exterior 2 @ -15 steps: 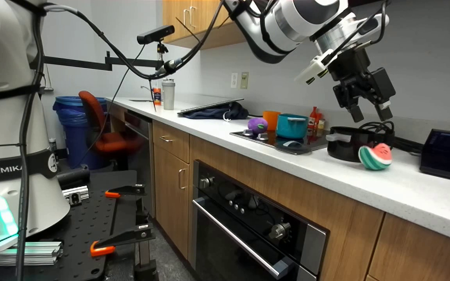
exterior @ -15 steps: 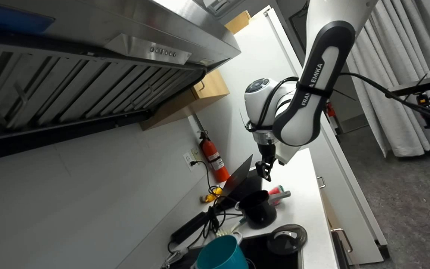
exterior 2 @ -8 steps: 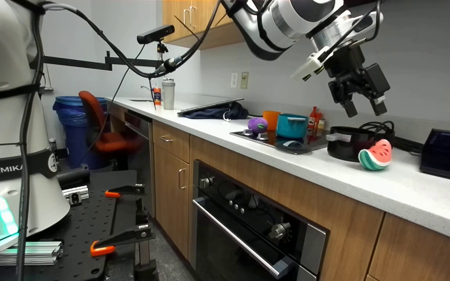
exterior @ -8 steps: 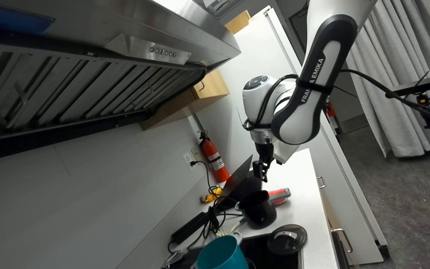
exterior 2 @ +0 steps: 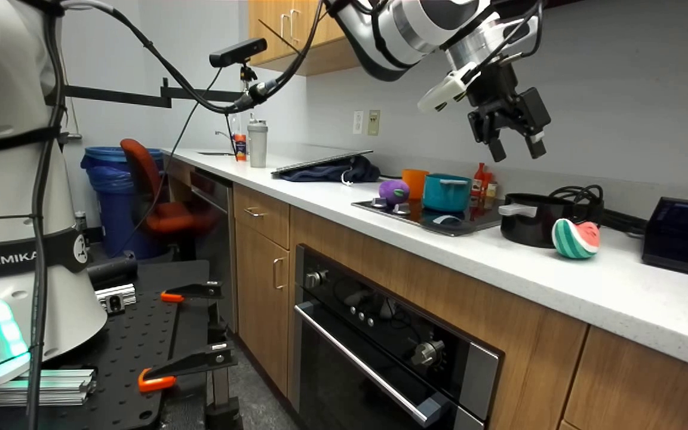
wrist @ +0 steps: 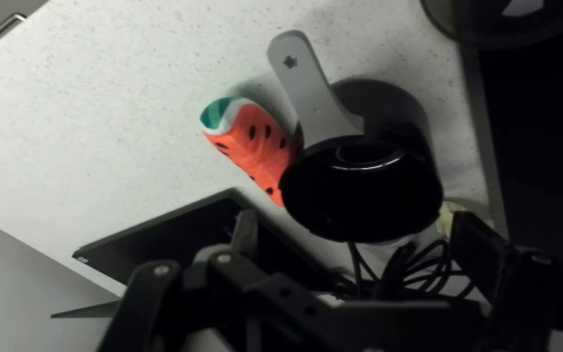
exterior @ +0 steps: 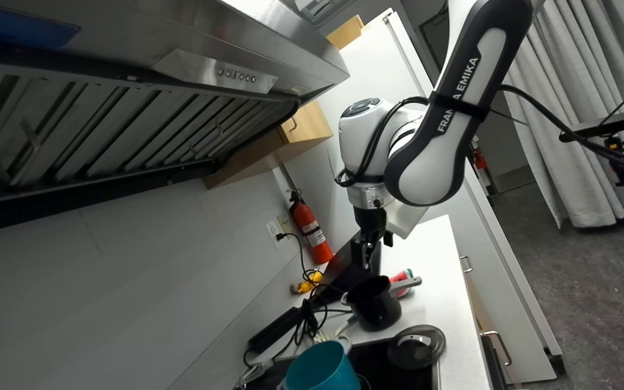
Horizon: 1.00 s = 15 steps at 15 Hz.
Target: Put the watermelon plush toy on the counter and close the pot
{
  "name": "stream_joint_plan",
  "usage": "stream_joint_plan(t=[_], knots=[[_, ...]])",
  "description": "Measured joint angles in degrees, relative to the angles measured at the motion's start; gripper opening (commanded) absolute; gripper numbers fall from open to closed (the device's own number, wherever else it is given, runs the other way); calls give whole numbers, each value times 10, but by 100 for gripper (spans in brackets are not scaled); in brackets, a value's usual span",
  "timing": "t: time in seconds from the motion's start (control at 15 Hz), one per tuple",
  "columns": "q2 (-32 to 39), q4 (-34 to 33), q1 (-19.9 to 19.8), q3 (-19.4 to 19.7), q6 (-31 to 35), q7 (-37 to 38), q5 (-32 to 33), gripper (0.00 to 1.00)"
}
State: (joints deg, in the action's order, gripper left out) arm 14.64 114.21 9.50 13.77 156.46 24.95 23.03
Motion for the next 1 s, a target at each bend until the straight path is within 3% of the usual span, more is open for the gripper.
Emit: stream_joint_plan(t=[0.47,1.0], knots=[[-19,41,-8,-53,0,-57,-15,100],[-20,77,-15,-87,0,-102,-57,100]])
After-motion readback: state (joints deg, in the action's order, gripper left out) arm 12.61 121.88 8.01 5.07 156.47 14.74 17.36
